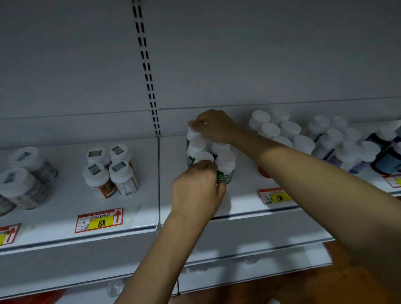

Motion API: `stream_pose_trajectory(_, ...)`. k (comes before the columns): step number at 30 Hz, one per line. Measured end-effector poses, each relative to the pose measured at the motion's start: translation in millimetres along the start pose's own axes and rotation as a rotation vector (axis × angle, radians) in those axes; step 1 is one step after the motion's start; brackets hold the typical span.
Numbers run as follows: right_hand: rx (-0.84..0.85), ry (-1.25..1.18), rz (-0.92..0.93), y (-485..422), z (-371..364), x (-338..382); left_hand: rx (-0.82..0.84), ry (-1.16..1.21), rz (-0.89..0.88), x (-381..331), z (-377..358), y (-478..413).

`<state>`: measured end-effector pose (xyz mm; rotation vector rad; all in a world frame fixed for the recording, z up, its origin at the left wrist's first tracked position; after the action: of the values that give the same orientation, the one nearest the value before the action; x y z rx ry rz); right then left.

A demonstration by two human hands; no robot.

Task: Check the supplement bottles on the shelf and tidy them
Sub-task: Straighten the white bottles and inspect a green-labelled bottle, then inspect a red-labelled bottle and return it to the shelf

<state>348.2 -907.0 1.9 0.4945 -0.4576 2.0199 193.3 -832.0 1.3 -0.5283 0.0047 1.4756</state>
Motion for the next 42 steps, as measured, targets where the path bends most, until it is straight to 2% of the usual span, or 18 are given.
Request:
stream_pose_trajectory(5, -0.270, -0.149, 0.170, 56, 27, 19, 0.018, -0.020, -0.018, -7, 1, -9)
stream_pose_trajectory(7, -0.372, -0.127, 0.220, 94, 41, 20, -0.001, 0.023, 0.005, -12, 4, -13)
stream_pose_trajectory(9, -0.573, -0.082, 0.243, 133, 67, 5, -0.075, 0.074, 0.019, -26, 12, -13)
stream_pose_trajectory(11, -0.790, -0.003, 0.225, 170, 94, -25, -0.049, 0.141, 0.023, -47, 9, -11)
stream_pose_trajectory(12, -0.841, 0.044, 0.200, 184, 103, -45, -0.013, 0.177, 0.018, -58, 5, -9)
stream_pose_trajectory(14, -0.756, 0.130, 0.120, 198, 108, -86, 0.024, 0.246, 0.003, -81, -4, -1)
stream_pose_trajectory(17, -0.422, 0.201, -0.057, 201, 88, -133, 0.056, 0.345, 0.006, -111, -15, 11)
stream_pose_trajectory(19, -0.333, 0.148, -0.031, 202, 69, -143, 0.058, 0.376, 0.023, -124, -22, 18)
stream_pose_trajectory(22, -0.376, -0.100, 0.001, 209, 54, -152, 0.051, 0.379, 0.064, -141, -29, 27)
stream_pose_trajectory(25, -0.428, -0.174, 0.048, 213, 50, -150, 0.084, 0.415, 0.111, -155, -40, 34)
stream_pose_trajectory(32, -0.345, -0.129, 0.063, 219, 55, -145, 0.193, 0.393, 0.232, -180, -65, 48)
stream_pose_trajectory(34, -0.317, 0.003, 0.054, 217, 58, -144, 0.196, 0.408, 0.259, -184, -68, 49)
stream_pose_trajectory(37, -0.278, 0.071, 0.104, 218, 59, -138, 0.198, 0.441, 0.300, -185, -73, 51)
stream_pose_trajectory(40, -0.257, -0.028, 0.076, 220, 61, -135, 0.226, 0.435, 0.310, -182, -77, 54)
stream_pose_trajectory(42, -0.335, -0.147, -0.043, 224, 71, -138, 0.203, 0.470, 0.344, -174, -75, 53)
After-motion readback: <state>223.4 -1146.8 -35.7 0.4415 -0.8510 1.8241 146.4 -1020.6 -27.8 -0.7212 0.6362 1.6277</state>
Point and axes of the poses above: each hand's wrist, its own y-axis away from the middle knuckle, its own z-axis out of the back of the hand, x = y × z, the point moved 6 cm from there along -y, towards the middle knuckle, and after that the axes turned 15 degrees about z, right-handed, at the moved point
